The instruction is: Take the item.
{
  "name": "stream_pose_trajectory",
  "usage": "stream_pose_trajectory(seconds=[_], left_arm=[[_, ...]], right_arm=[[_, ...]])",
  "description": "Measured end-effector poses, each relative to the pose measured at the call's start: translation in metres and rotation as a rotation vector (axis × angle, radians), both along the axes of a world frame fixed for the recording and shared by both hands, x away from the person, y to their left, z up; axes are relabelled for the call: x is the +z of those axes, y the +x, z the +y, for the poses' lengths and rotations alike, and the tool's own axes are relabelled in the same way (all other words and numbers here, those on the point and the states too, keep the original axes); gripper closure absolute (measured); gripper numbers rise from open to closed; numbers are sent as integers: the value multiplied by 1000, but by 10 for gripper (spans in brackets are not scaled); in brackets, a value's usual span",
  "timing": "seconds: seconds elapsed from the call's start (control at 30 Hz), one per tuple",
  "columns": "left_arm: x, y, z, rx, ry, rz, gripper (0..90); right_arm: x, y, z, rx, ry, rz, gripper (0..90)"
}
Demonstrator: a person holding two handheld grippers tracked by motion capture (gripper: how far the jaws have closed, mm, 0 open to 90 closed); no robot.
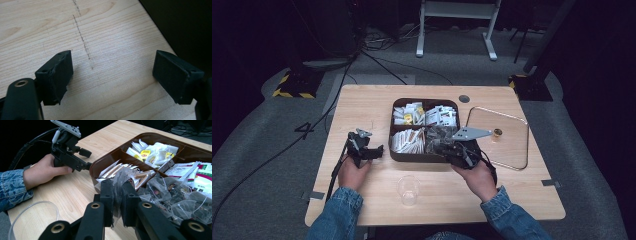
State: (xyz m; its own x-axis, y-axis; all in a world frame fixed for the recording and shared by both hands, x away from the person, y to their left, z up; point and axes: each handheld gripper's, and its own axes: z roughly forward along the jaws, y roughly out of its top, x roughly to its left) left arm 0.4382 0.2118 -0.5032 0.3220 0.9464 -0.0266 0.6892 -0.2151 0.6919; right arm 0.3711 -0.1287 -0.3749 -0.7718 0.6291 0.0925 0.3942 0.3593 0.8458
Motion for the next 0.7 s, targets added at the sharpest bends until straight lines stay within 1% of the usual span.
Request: stream_pose_trajectory(seconds=[0.03,0.07,0.1,0.17,0.27,0.43,0.57,0.63,0.7], left_arm=[[0,0,0,-1,1,0,170],[0,0,0,-1,0,2,170],[0,0,0,0,0,2,169],[0,0,0,-1,-1,2,169],[0,1,0,-2,-1,1,168],[0,1,0,-2,-1,1,168],[0,1,0,-2,-2,1,168],[0,1,0,0,-1,0,168],[0,1,0,0,-1,-1,168]], right_arm=[[-1,-2,-1,-6,13,6,815],[-2,-4,-2,-8,39,17,815],[-4,-10,-3,-8,69,20,816],[-5,-12,-2,-6,68,16,815],[-8,-21,3,10,39,12,815],[-12,-29,10,44,19,11,815],[-14,-34,14,65,16,17,815],[-14,-39,17,83,19,16,815],[-14,-40,18,86,19,12,815]])
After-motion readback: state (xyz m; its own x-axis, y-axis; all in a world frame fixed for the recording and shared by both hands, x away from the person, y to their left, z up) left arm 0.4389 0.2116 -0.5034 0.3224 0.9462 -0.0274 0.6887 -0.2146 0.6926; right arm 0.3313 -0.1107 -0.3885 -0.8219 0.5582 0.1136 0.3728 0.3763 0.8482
